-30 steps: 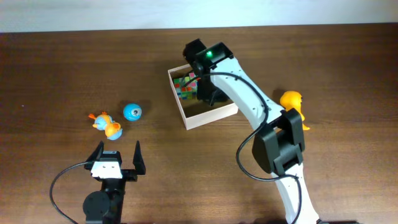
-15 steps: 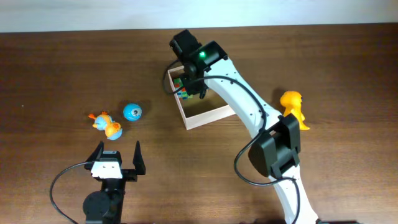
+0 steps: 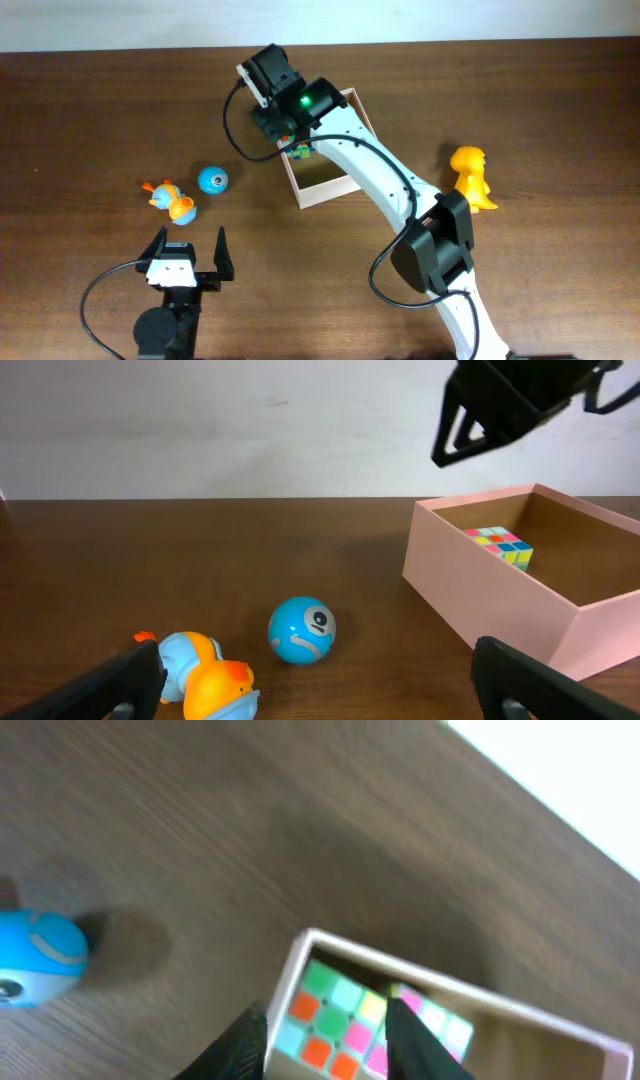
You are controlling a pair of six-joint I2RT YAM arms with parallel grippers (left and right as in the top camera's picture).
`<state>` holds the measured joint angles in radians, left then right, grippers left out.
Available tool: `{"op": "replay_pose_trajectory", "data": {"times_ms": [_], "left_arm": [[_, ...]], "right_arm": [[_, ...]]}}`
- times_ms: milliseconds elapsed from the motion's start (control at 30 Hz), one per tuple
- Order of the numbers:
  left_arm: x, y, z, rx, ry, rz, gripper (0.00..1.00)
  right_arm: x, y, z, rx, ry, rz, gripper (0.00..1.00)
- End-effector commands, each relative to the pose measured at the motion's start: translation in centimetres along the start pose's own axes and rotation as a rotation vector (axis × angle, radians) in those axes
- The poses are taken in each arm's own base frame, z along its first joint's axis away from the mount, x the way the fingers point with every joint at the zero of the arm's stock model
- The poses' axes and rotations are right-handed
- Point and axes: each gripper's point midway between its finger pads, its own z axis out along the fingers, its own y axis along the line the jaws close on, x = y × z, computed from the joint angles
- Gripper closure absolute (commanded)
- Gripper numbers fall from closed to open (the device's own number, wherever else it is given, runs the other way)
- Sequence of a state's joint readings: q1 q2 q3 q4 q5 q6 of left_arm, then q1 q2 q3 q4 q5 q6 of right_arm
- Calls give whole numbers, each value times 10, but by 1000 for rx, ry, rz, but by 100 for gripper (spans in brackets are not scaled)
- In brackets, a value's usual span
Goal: Pack container
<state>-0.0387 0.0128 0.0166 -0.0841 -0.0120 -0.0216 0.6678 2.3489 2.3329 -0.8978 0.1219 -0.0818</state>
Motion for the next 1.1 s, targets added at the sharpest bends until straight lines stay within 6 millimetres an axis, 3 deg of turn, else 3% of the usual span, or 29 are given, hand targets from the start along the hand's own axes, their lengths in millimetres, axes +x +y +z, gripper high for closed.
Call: {"op": "replay_pose_trajectory", "data": {"times_ms": [0, 233, 433, 800, 1067], "left_arm": [[1, 2, 0, -9, -2, 15, 1], [1, 2, 0, -9, -2, 15, 1], [1, 2, 0, -9, -2, 15, 1], [1, 2, 0, -9, -2, 15, 1], [1, 2, 0, -9, -2, 15, 1]], "right_arm": [[-6, 13, 12, -66, -29, -41, 65], [10, 22, 43, -88, 8, -90, 65], [15, 23, 50, -88, 19, -98, 66], [23, -9, 61, 21, 47, -90, 66], [31, -17, 72, 50, 67, -85, 66]]}}
